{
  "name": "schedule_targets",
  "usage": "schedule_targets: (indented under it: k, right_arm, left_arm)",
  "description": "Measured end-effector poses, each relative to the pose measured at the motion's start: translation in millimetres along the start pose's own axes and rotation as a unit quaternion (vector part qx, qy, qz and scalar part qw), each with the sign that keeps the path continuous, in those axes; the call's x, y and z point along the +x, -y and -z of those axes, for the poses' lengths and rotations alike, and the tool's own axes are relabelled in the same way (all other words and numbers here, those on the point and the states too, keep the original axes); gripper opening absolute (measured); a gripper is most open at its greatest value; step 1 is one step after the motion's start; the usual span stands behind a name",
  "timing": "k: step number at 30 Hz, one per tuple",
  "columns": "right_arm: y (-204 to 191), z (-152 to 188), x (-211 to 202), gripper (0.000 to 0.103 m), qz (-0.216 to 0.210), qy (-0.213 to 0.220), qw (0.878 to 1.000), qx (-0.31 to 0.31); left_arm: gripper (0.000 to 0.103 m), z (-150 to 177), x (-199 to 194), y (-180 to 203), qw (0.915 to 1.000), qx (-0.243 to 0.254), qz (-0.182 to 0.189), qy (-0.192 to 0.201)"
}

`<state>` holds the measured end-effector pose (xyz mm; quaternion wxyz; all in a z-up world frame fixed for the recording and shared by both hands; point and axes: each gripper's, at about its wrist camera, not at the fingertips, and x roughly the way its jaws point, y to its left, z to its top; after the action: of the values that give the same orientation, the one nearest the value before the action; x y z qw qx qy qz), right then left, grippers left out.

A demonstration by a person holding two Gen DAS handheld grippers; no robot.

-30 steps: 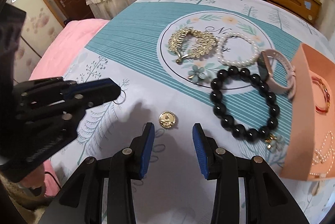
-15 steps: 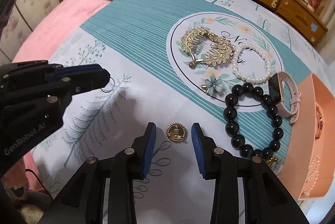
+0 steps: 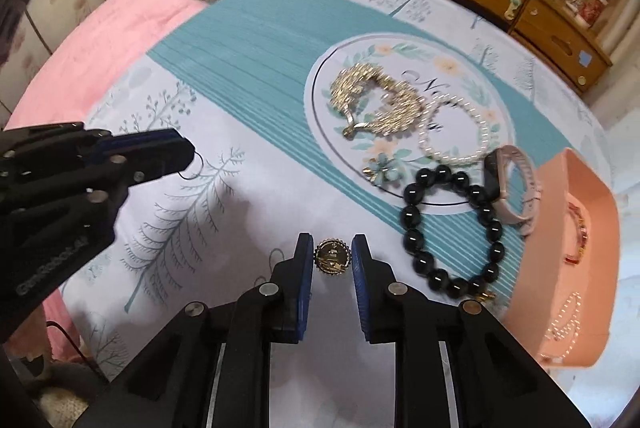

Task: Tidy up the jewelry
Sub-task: 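Carry the ring and coin pendant into the peach box while both tools release them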

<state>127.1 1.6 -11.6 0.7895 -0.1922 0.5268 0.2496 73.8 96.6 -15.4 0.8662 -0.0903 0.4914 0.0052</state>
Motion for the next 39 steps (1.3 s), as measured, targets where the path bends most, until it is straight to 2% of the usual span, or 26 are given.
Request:
schedule_targets:
  k: [5, 14, 24, 28, 30, 34, 39]
  right_arm:
    - [14, 13, -35, 0.019, 0.015, 0.036, 0.999, 0.015]
    - [65, 51, -94, 0.019, 0.043, 0.093, 0.991, 0.081]
    - [178, 78, -149, 0.019, 0.076, 0.134, 0.969, 0.193]
    - [219, 78, -154, 0.019, 0.062, 0.129, 0.965, 0.22]
    - [233, 78, -150, 0.019, 0.048, 0.12, 0.964, 0.234]
    - [251, 81, -129, 0.019, 0.013, 0.091, 0.962, 0.258]
    - [264, 87, -100, 0.019, -0.009, 0.068, 0.956, 0.286]
  left_arm:
    - [0.006, -5, -10, 24, 0.9997, 0.023, 0.004, 0.006]
    - [0.006, -35, -25, 103, 0.9946, 0.097, 0.016, 0.033]
    - [0.006, -93, -13, 194, 0.9872, 0.142, 0.065, 0.035]
    - [0.006, -119, 4, 222, 0.9851, 0.128, 0.115, -0.006]
    - [0.006, -130, 16, 234, 0.9841, 0.121, 0.129, -0.022]
    - [0.006, -134, 40, 250, 0.9831, 0.117, 0.132, -0.049]
    - [0.006, -128, 67, 257, 0.9831, 0.115, 0.124, -0.071]
